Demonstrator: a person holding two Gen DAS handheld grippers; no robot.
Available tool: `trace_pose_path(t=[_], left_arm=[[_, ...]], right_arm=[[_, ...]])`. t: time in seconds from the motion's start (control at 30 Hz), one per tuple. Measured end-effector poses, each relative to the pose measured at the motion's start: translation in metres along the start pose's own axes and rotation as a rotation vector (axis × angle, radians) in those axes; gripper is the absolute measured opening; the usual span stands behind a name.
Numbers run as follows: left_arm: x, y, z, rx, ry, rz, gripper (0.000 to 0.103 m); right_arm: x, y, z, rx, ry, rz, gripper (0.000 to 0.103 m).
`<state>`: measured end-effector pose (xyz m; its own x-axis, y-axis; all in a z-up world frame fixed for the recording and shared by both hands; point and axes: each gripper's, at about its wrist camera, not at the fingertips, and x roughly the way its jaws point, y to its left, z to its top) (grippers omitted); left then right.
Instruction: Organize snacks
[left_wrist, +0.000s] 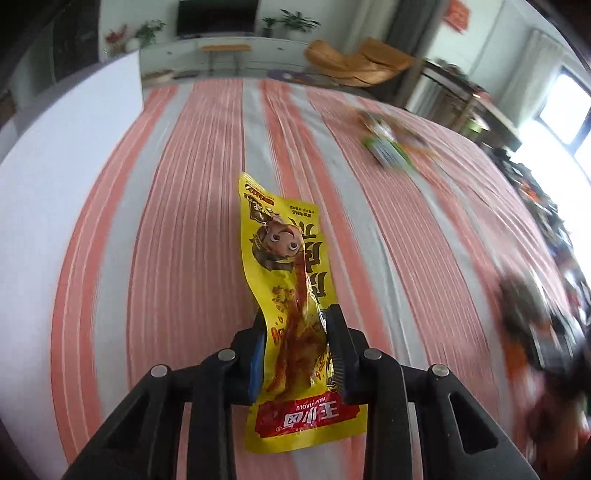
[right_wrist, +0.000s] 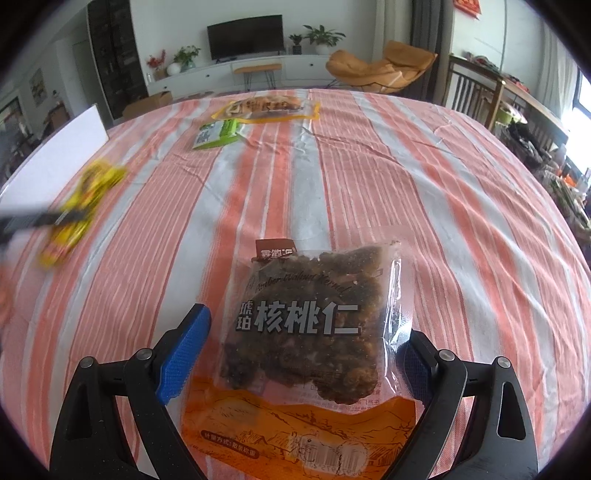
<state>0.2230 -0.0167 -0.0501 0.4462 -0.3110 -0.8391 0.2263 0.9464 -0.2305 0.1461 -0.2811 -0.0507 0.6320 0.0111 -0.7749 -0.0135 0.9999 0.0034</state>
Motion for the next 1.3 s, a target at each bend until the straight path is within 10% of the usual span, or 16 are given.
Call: trace_pose_path(t=[0.13,0.2,0.27,1.3], left_arm=[[-0.037,0.004,-0.056,0.064,0.004,-0.039,0.036],[-0.046,0.005,-0.069,0.090,-0.029,0.008,0.082],[-0.043,0.008,-0.074,0.072,-0.055,0.124,0.102],[-0.032,0.003,-0.077,0.097,-0.098,0.205,0.103]], right_arm=[[0.000,-0.001,0.000,0.011,0.001,-0.020,0.094],[0.001,0.000,0.001,0.008,0.002,-0.026,0.094],[0.002,0.001,0.000,0.006,0.006,-0.028,0.094],[0.001,0.000,-0.001,0.014,0.005,-0.027,0.095]])
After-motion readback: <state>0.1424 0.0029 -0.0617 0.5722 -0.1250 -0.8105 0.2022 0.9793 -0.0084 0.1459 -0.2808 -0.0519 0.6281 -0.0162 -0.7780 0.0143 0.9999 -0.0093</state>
